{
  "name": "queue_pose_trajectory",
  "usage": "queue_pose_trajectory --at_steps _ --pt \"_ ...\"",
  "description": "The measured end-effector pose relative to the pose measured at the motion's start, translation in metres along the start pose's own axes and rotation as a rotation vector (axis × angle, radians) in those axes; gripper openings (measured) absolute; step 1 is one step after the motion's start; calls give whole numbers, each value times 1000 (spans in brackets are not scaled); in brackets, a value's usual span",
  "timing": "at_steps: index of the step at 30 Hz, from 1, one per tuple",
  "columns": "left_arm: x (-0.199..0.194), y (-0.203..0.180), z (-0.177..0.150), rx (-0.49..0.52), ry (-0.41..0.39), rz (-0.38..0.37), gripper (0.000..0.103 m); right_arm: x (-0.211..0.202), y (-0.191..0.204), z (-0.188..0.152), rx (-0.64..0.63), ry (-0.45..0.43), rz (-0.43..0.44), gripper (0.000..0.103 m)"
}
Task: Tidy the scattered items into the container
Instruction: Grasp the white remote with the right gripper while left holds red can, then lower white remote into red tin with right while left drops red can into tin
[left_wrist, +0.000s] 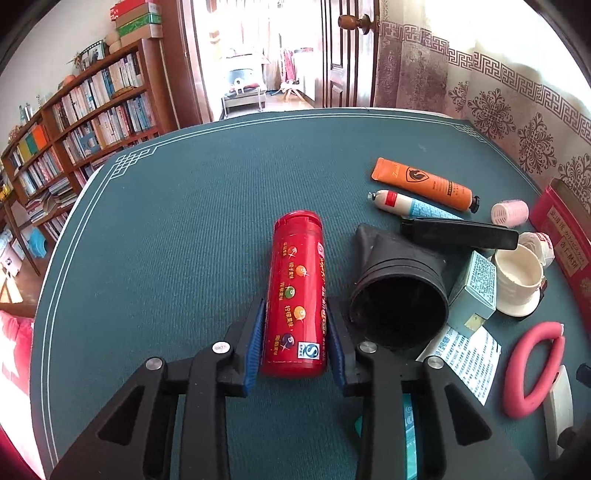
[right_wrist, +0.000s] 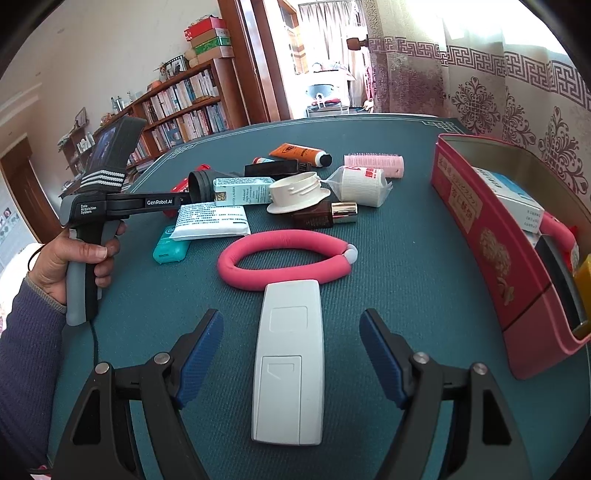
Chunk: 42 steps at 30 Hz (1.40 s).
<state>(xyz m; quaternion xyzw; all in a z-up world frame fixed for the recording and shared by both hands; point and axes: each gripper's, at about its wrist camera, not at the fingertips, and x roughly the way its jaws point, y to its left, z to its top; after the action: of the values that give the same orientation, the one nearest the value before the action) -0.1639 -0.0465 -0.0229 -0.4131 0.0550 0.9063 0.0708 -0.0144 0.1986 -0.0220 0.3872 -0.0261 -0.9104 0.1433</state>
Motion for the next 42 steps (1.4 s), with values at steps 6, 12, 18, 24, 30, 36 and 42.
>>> queue_pose_trajectory --at_steps 6,12,18,24,30,36,42 --pt "-23 14 0 -88 -55 3 32 7 7 2 -41 35 -23 64" --pt "-43 12 3 -110 -96 -25 32 19 9 3 -54 85 -46 54" --pt "-58 -2 6 -90 -124 -77 32 23 17 2 -111 85 -111 43" --pt "-64 -21 8 -70 -129 -130 32 11 8 2 -66 34 -63 43" --pt "-71 -43 8 -26 -136 -155 32 -21 -14 15 28 -89 -63 43" --pt "-81 -66 10 8 -142 -203 32 -62 -60 29 146 -221 -151 43" --pt "-95 -95 13 72 -160 -230 32 -75 -114 35 238 -242 -214 43"
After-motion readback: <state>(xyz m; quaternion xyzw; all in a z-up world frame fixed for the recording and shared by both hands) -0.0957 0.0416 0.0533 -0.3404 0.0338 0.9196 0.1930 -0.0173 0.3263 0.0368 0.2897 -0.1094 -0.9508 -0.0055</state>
